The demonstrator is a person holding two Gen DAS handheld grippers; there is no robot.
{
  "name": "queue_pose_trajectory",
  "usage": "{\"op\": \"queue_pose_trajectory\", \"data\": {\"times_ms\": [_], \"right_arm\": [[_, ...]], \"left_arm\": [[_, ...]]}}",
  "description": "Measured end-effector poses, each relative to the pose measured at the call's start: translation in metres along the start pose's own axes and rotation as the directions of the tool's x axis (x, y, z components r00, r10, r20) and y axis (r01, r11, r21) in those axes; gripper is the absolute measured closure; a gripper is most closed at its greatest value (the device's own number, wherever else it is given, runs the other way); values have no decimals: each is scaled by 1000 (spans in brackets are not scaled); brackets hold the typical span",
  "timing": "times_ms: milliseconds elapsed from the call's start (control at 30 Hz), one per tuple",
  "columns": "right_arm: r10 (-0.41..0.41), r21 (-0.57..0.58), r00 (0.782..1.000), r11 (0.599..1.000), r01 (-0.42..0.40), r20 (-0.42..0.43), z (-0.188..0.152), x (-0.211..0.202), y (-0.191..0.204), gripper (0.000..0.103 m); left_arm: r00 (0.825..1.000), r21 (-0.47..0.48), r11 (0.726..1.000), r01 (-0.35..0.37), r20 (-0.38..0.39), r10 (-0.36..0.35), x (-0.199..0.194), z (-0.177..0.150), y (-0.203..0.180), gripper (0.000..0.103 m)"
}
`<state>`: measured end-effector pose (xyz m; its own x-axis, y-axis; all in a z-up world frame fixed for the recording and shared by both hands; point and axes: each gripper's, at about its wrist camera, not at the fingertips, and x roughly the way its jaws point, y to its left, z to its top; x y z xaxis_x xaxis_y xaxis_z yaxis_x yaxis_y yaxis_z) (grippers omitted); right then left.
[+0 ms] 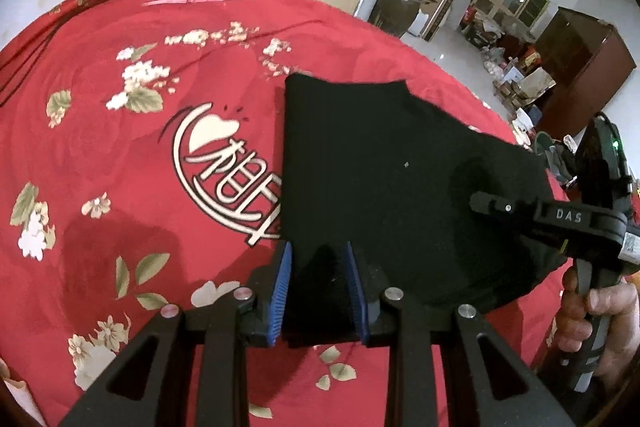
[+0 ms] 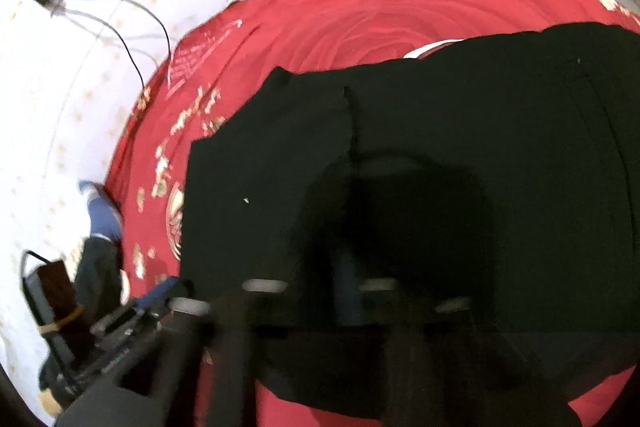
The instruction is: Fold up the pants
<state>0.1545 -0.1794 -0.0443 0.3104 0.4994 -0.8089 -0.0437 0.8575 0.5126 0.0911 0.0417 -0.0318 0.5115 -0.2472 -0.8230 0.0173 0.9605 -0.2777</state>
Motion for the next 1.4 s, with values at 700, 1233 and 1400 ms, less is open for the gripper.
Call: {"op": "queue_pose_trajectory", "data": {"times_ms": [700, 1233, 1400], "right_arm": [[-18, -31, 999, 999, 17, -43, -41, -27, 20, 92], [-133, -100, 991, 986, 133, 9, -64, -51, 47, 87], [-143, -73, 989, 987, 145, 34, -69, -61, 47, 87]], "left_arm": [[997, 121, 992, 26, -72, -17, 8, -24, -31, 70], [999, 176, 984, -30, -6, 32, -34, -23, -57, 70], [999, 198, 979, -50, 28, 45, -47, -21, -64, 70]]}}
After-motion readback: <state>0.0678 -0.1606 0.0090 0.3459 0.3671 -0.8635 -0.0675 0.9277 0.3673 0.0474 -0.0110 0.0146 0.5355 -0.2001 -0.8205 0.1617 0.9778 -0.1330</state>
